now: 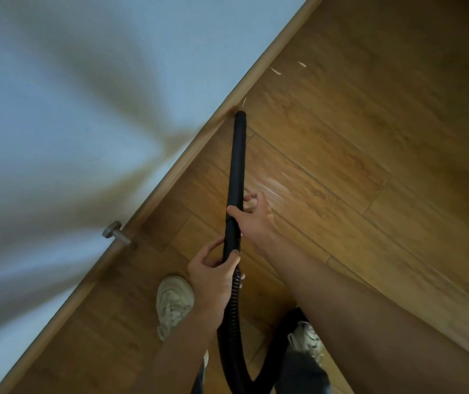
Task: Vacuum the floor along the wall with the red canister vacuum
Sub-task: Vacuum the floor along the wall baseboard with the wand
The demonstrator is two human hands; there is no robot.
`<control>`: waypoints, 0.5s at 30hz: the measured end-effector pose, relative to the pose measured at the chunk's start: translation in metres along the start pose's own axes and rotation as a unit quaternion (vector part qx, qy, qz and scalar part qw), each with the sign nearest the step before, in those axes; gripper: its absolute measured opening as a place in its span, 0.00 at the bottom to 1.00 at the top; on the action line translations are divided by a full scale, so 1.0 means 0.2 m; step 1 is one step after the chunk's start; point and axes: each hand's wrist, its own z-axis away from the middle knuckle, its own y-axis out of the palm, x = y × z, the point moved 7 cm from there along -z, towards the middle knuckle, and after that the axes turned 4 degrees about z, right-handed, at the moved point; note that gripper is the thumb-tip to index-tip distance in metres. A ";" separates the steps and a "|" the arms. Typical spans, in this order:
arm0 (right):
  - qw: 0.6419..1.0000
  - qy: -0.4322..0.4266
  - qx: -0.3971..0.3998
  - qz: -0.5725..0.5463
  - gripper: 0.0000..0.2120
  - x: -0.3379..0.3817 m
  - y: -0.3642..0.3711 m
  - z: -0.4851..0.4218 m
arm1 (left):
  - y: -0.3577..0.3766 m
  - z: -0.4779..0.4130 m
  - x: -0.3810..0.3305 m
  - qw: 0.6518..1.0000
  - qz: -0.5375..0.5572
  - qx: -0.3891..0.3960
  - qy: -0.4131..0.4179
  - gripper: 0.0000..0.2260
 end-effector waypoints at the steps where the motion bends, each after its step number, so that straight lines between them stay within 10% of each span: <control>1: 1.000 -0.002 0.003 -0.003 0.17 0.03 0.01 0.00 | -0.01 -0.01 -0.03 1.000 0.011 -0.001 -0.008 0.12; 15: 1.000 0.021 0.006 -0.010 0.16 0.17 -0.30 -0.08 | 0.34 0.10 -0.14 0.999 0.020 0.027 -0.003 0.13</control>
